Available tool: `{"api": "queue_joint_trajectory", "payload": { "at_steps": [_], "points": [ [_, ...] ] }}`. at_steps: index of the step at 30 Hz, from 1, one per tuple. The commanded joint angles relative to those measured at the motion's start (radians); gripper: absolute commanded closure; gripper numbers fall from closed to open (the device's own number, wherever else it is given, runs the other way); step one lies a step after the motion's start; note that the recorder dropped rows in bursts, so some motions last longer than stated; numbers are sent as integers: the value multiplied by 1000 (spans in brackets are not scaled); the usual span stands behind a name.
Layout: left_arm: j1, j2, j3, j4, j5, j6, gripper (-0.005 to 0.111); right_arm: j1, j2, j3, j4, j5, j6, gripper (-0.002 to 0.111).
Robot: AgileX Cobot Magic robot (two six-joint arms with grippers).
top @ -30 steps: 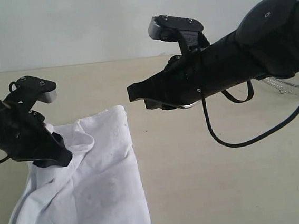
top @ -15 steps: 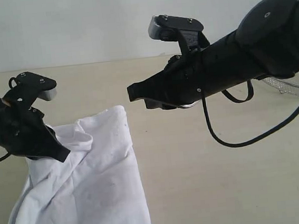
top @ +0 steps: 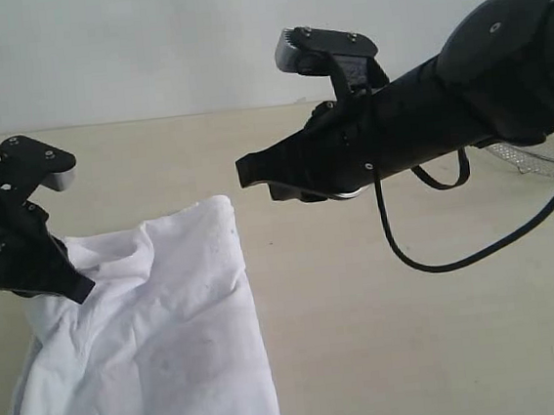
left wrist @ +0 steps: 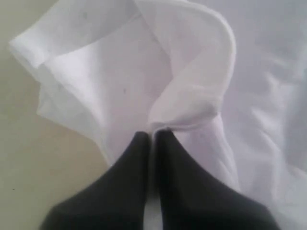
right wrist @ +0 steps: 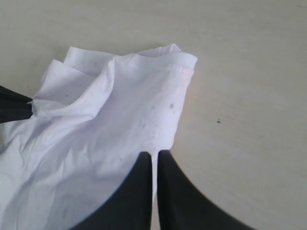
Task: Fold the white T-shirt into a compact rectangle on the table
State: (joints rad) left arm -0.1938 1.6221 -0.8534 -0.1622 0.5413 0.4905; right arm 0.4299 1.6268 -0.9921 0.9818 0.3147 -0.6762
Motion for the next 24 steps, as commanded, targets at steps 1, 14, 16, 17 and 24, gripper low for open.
{"api": "queue_joint_trajectory", "payload": {
  "at_steps": [1, 14, 16, 17, 24],
  "points": [
    [14, 0, -4, 25, 33, -17, 102, -2, -12, 4, -4, -11, -13, 108],
    [14, 0, -4, 302, 23, -336, 102, -2, -12, 4, -4, -3, -13, 108],
    [14, 0, -4, 302, 28, -366, 102, -2, -12, 4, -4, -3, -13, 108],
    [14, 0, -4, 302, 28, -372, 102, -2, -12, 4, -4, -3, -13, 108],
    [45, 0, -4, 320, 35, -404, 102, -2, -12, 4, -5, 9, -13, 108]
  ]
}}
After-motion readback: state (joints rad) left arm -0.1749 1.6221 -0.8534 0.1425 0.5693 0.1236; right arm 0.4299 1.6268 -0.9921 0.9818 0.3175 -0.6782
